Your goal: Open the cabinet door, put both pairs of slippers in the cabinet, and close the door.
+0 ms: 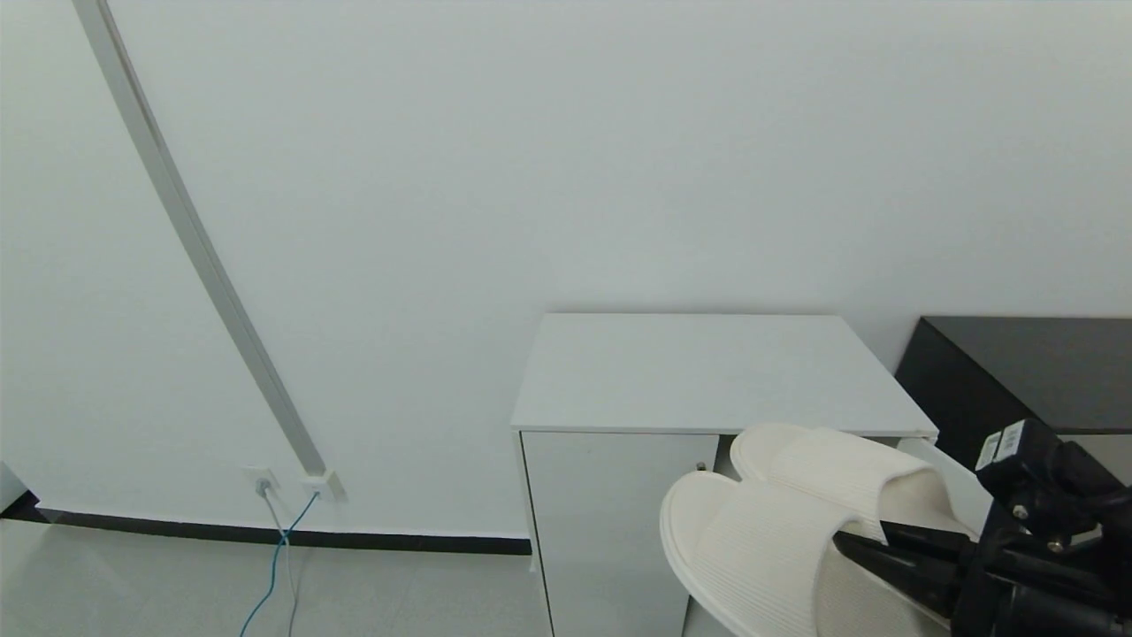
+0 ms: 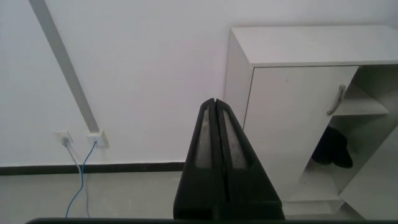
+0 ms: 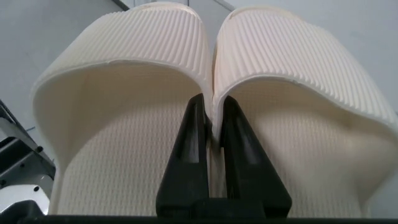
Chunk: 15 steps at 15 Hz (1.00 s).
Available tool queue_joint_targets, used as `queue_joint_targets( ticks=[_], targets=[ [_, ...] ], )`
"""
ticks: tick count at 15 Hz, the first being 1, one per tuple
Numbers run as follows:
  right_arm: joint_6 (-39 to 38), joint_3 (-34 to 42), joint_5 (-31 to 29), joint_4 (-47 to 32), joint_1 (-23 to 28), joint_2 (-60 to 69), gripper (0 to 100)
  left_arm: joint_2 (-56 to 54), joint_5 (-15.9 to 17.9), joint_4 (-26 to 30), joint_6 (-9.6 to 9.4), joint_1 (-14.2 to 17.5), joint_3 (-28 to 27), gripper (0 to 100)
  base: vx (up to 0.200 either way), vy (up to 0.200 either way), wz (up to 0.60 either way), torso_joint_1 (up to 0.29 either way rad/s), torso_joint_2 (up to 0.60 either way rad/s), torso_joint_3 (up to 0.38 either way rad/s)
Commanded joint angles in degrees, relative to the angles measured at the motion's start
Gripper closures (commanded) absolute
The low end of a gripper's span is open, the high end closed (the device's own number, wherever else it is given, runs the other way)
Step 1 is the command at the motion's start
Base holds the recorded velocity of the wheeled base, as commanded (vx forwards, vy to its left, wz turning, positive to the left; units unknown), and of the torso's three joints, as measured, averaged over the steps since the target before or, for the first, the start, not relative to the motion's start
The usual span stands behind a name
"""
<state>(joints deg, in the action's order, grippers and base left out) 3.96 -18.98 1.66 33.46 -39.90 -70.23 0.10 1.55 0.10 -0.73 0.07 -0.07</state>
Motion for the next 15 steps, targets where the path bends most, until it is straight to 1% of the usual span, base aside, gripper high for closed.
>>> queue_joint_targets(
  ticks=[1,3,4,5,7,8,10,15],
  targets=[
    [-0.09,-0.97,0.1,-1.38,-0.09,2.29,100,-0.01,0.03,-0.01,-0.06,0.01,-0.01,100,0.0,0.0,0.0,0.0,0.0,0.0],
    [-0.09,-1.23,0.28,-1.73,-0.97,2.2,100,-0.01,0.03,-0.1,0.2,0.01,-0.01,100,0.0,0.0,0.0,0.0,0.0,0.0],
    [-0.18,-1.5,0.1,-1.91,-2.38,1.76,100,-0.01,0.03,-0.1,0.2,0.01,-0.01,100,0.0,0.0,0.0,0.0,0.0,0.0],
    [-1.5,-2.46,0.01,-2.79,-2.73,1.32,100,-0.01,0.03,-0.1,0.29,0.01,-0.01,100,0.0,0.0,0.0,0.0,0.0,0.0],
    [-6.51,-3.96,0.1,-3.58,-3.17,0.71,100,-0.01,0.03,-0.01,0.2,0.1,-0.01,100,0.0,0.0,0.0,0.0,0.0,0.0],
    [-7.65,-3.52,0.19,-3.58,-3.96,0.53,100,-0.01,0.03,-0.1,0.2,0.1,-0.01,100,0.0,0.0,0.0,0.0,0.0,0.0],
    [-7.48,-3.17,-0.34,-3.58,-4.4,0.27,100,-0.01,0.03,-0.1,0.2,0.01,-0.01,100,0.0,0.0,0.0,0.0,0.0,0.0],
    [-7.65,-2.64,-0.87,-3.58,-5.01,-0.96,100,-0.01,0.03,-0.01,0.12,0.1,-0.01,100,0.0,-0.2,0.0,-0.001,0.0,0.004]
  ],
)
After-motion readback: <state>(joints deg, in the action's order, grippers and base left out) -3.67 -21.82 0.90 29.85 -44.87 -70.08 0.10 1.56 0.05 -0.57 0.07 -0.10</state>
